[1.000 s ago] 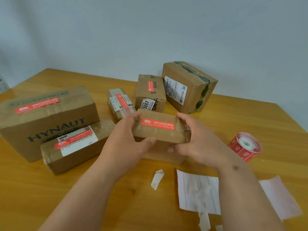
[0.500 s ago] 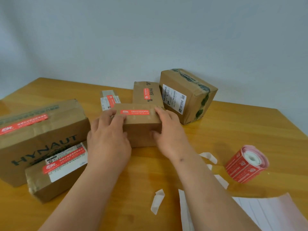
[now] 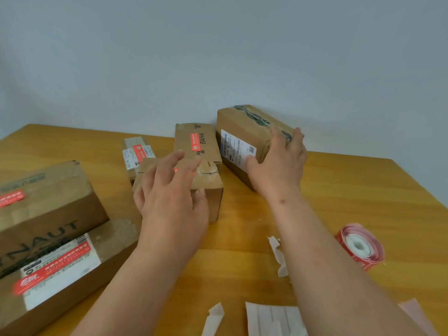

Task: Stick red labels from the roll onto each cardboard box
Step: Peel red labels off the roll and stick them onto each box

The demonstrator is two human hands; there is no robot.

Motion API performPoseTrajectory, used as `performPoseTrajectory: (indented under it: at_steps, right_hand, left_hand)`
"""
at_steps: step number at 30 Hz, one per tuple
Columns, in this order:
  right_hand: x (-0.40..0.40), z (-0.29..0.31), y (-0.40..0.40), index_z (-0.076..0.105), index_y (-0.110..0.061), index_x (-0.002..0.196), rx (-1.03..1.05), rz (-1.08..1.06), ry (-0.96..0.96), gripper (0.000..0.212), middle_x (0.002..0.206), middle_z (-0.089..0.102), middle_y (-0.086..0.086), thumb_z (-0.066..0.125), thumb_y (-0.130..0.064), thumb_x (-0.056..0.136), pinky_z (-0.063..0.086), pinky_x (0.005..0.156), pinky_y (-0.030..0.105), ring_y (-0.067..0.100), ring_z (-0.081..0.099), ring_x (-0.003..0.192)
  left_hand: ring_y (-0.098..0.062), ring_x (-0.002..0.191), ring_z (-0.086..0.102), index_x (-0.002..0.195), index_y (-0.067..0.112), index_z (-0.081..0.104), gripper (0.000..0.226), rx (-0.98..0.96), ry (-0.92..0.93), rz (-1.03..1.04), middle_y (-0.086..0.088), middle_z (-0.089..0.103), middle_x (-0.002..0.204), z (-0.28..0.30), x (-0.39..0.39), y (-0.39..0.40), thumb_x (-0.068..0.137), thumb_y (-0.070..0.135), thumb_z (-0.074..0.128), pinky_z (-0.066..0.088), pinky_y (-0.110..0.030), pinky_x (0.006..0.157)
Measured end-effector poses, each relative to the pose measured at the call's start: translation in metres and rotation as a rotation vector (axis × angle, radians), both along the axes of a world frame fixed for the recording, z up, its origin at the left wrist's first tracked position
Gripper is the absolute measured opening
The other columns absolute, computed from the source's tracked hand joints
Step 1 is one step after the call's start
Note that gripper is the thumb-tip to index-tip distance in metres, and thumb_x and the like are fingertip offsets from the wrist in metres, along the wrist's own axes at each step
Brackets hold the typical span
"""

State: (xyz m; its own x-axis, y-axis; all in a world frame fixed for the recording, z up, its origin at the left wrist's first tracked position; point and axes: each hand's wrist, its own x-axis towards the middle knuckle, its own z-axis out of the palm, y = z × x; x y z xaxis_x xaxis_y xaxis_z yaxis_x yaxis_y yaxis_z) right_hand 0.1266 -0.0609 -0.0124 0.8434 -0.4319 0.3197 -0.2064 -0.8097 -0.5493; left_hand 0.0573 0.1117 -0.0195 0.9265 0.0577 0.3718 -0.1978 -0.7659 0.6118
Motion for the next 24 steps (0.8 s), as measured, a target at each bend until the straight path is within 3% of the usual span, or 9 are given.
performPoseTrajectory:
  at_steps: [4, 6, 10, 13, 15, 18, 20, 24]
  right_hand:
    - [0.024, -0.003, -0.014, 0.013, -0.036, 0.15, 0.104, -0.018, 0.1, 0.105, 0.16, -0.017, 0.009, 0.074, -0.06, 0.068, 0.012, 0.118, 0.053, 0.034, -0.009, 0.147]
    - [0.031, -0.005, -0.017, 0.017, -0.038, 0.148, 0.159, -0.005, 0.122, 0.109, 0.159, -0.019, 0.008, 0.077, -0.063, 0.061, 0.015, 0.118, 0.053, 0.034, -0.007, 0.147]
    - [0.041, -0.009, -0.024, 0.033, -0.04, 0.133, 0.153, -0.033, 0.061, 0.088, 0.159, -0.01, 0.009, 0.079, -0.057, 0.06, 0.023, 0.115, 0.049, 0.036, 0.005, 0.146]
    - [0.038, -0.012, -0.026, 0.038, -0.041, 0.124, 0.04, -0.069, 0.015, 0.075, 0.155, 0.012, 0.008, 0.072, -0.06, 0.059, 0.019, 0.112, 0.05, 0.033, 0.011, 0.142]
    - [0.034, -0.014, -0.027, 0.039, -0.041, 0.119, -0.018, -0.053, -0.028, 0.075, 0.143, 0.024, 0.002, 0.068, -0.065, 0.054, 0.017, 0.112, 0.052, 0.031, 0.013, 0.14]
    - [0.032, -0.015, -0.029, 0.041, -0.042, 0.119, -0.011, -0.002, -0.035, 0.075, 0.137, 0.027, 0.0, 0.07, -0.066, 0.054, 0.007, 0.113, 0.063, 0.031, 0.011, 0.142]
    - [0.035, -0.015, -0.031, 0.043, -0.04, 0.116, 0.021, 0.027, -0.072, 0.072, 0.13, 0.027, -0.002, 0.072, -0.063, 0.054, 0.009, 0.113, 0.065, 0.029, 0.02, 0.138]
    - [0.039, -0.019, -0.036, 0.045, -0.032, 0.116, 0.113, 0.089, -0.189, 0.068, 0.12, 0.025, -0.004, 0.075, -0.052, 0.057, 0.034, 0.106, 0.039, 0.027, 0.032, 0.121]
  left_hand:
    - [-0.018, 0.141, 0.019, 0.133, 0.038, 0.049, 0.05, -0.009, 0.014, -0.015, 0.014, 0.034, 0.148, -0.003, 0.002, -0.009, 0.088, 0.019, 0.061, 0.015, -0.045, 0.112]
    - [-0.018, 0.141, 0.019, 0.133, 0.039, 0.049, 0.049, -0.008, 0.018, -0.013, 0.015, 0.034, 0.148, -0.004, 0.002, -0.011, 0.088, 0.021, 0.061, 0.015, -0.046, 0.113]
    - [-0.014, 0.138, 0.018, 0.131, 0.039, 0.051, 0.048, -0.022, 0.029, -0.027, 0.015, 0.035, 0.146, -0.004, 0.003, -0.014, 0.088, 0.023, 0.063, 0.016, -0.046, 0.112]
    - [-0.01, 0.139, 0.012, 0.132, 0.041, 0.05, 0.047, -0.04, 0.051, -0.028, 0.017, 0.033, 0.147, -0.005, 0.003, -0.016, 0.09, 0.022, 0.061, 0.014, -0.046, 0.113]
    - [-0.01, 0.14, 0.01, 0.132, 0.041, 0.051, 0.047, -0.06, 0.059, -0.022, 0.018, 0.033, 0.147, -0.005, 0.001, -0.018, 0.09, 0.022, 0.061, 0.012, -0.046, 0.114]
    - [-0.012, 0.139, 0.015, 0.13, 0.04, 0.053, 0.046, -0.042, 0.039, -0.022, 0.016, 0.037, 0.145, -0.006, -0.002, -0.019, 0.089, 0.021, 0.063, 0.015, -0.047, 0.112]
    - [-0.014, 0.139, 0.019, 0.13, 0.039, 0.054, 0.047, -0.024, 0.022, -0.024, 0.015, 0.04, 0.143, -0.006, -0.004, -0.019, 0.088, 0.021, 0.064, 0.018, -0.047, 0.11]
    - [-0.005, 0.137, 0.013, 0.131, 0.04, 0.053, 0.047, 0.0, 0.019, -0.018, 0.017, 0.039, 0.144, -0.008, -0.007, -0.016, 0.088, 0.023, 0.063, 0.017, -0.046, 0.111]
